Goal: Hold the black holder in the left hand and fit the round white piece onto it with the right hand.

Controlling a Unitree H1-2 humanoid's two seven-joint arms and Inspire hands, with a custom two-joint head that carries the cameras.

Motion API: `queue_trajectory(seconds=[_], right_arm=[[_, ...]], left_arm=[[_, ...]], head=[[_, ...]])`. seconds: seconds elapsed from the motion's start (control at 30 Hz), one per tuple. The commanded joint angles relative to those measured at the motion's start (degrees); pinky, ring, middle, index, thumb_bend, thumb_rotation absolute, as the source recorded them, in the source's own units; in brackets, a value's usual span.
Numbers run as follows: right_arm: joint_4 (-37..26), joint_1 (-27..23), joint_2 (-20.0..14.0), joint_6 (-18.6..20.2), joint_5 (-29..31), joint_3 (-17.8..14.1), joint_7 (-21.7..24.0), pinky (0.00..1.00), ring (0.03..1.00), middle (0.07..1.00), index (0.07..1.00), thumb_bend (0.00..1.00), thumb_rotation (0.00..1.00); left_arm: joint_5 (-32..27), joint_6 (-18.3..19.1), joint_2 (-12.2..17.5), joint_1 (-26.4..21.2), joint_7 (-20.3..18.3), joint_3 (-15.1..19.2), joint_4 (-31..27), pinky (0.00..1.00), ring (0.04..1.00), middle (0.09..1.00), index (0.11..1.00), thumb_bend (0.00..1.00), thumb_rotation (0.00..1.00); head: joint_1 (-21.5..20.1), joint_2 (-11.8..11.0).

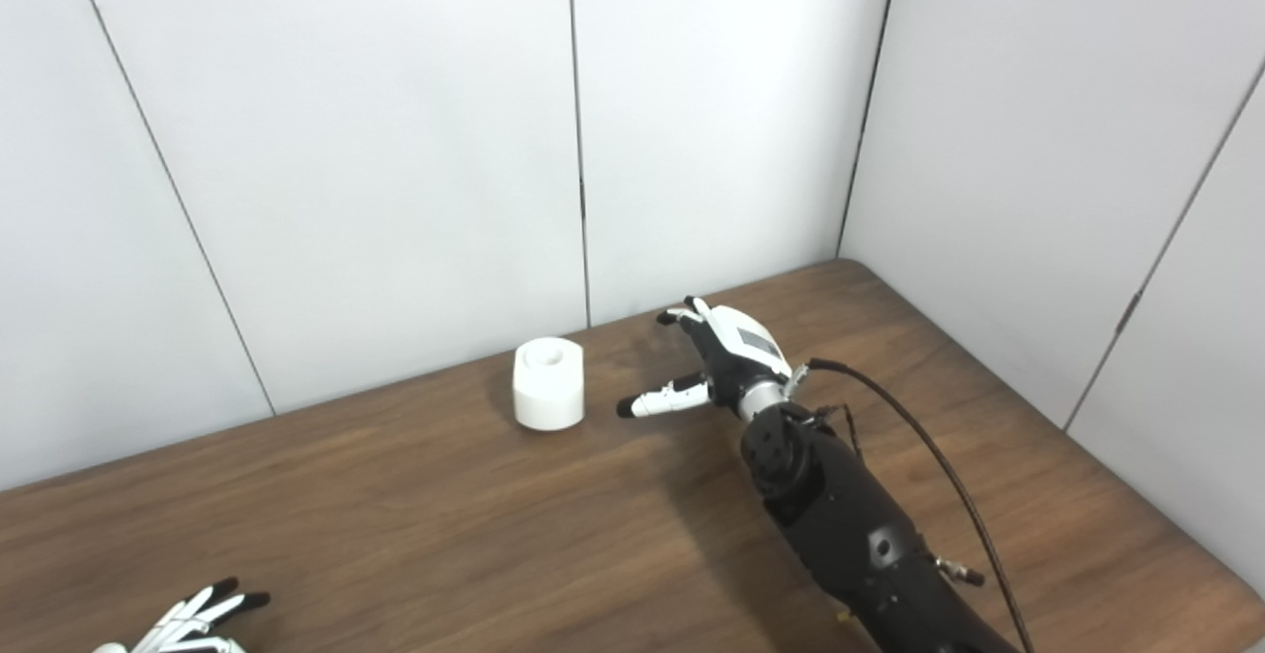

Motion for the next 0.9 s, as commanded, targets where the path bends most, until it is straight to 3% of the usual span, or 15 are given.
queue_trajectory(seconds=[0.0, 0.87], right_arm=[[-1.4, -2.7, -1.4, -0.3, 0.0, -0.7, -0.1, 0.93, 1.000, 1.000, 0.884, 1.00, 0.50], [0.0, -5.4, 0.5, -1.7, 0.6, 0.9, 1.1, 0.98, 1.000, 1.000, 0.887, 1.00, 0.53]], left_arm=[[2.4, 1.3, 1.8, -0.1, -1.0, 0.0, 1.1, 1.00, 0.986, 0.902, 0.479, 0.51, 0.05], [3.1, 1.6, 0.9, 0.5, -0.5, 0.2, 0.6, 1.00, 0.980, 0.900, 0.479, 0.51, 0.05]], head=[[0.1, -0.2], [2.5, -0.2]])
